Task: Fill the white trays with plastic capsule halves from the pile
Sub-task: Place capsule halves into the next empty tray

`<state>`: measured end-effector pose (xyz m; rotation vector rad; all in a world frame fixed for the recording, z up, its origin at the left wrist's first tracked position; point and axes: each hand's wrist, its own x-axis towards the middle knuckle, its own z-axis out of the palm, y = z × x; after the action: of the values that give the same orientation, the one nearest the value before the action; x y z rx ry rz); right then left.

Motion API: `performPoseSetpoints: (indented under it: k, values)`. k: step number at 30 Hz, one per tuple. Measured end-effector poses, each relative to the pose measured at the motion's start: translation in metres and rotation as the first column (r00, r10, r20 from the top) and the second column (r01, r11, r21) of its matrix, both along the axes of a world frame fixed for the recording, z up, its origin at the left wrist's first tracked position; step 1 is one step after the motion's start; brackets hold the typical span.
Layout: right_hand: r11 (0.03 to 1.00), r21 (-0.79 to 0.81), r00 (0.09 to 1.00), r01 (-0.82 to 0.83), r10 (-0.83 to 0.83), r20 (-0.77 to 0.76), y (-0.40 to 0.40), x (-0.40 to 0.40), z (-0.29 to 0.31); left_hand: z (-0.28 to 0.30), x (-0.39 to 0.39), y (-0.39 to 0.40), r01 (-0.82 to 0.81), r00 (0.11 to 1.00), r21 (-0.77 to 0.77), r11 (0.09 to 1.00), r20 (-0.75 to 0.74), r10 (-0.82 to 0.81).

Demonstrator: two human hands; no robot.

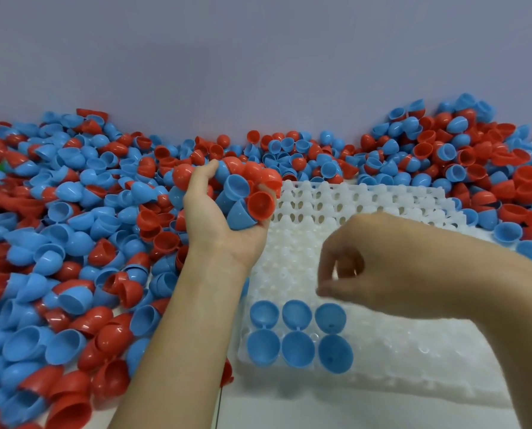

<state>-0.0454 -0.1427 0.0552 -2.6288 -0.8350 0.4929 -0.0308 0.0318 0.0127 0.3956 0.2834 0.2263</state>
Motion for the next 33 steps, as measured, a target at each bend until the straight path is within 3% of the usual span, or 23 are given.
performPoseSetpoints:
  k: [2, 4, 6, 11, 18, 26, 33]
  values:
    - [0.974, 0.225, 0.985, 0.037, -0.073, 0.156, 0.006, 0.003, -0.006, 0.001, -0.001, 0.0, 0.015, 1.0, 0.008, 1.0, -0.021, -0.015]
    - [0.871, 0.482, 0.95, 0.095, -0.224, 0.217, 0.02, 0.005, -0.012, 0.002, -0.001, -0.003, 0.011, 1.0, 0.033, 0.999, -0.023, -0.01]
    - [0.793, 0.597, 0.915, 0.122, -0.323, 0.241, 0.032, 0.005, -0.02, 0.003, -0.001, -0.006, 0.022, 1.0, 0.072, 0.997, -0.015, -0.021]
    - [0.742, 0.655, 0.853, 0.141, -0.427, 0.301, 0.04, 0.01, -0.027, 0.006, -0.002, -0.013, 0.076, 0.997, 0.144, 0.987, -0.016, -0.074]
    - [0.652, 0.748, 0.835, 0.125, -0.476, 0.276, 0.036, 0.012, -0.026, 0.006, -0.004, -0.018, 0.096, 0.995, 0.089, 0.991, -0.034, -0.094]
    - [0.597, 0.782, 0.897, 0.179, -0.426, 0.121, 0.039, 0.012, -0.031, 0.005, -0.002, -0.017, 0.067, 0.997, 0.025, 0.997, -0.038, -0.066]
    - [0.709, 0.705, 0.859, 0.034, -0.381, 0.341, 0.047, 0.006, -0.029, 0.005, -0.001, -0.023, 0.096, 0.995, 0.116, 0.989, -0.005, -0.096]
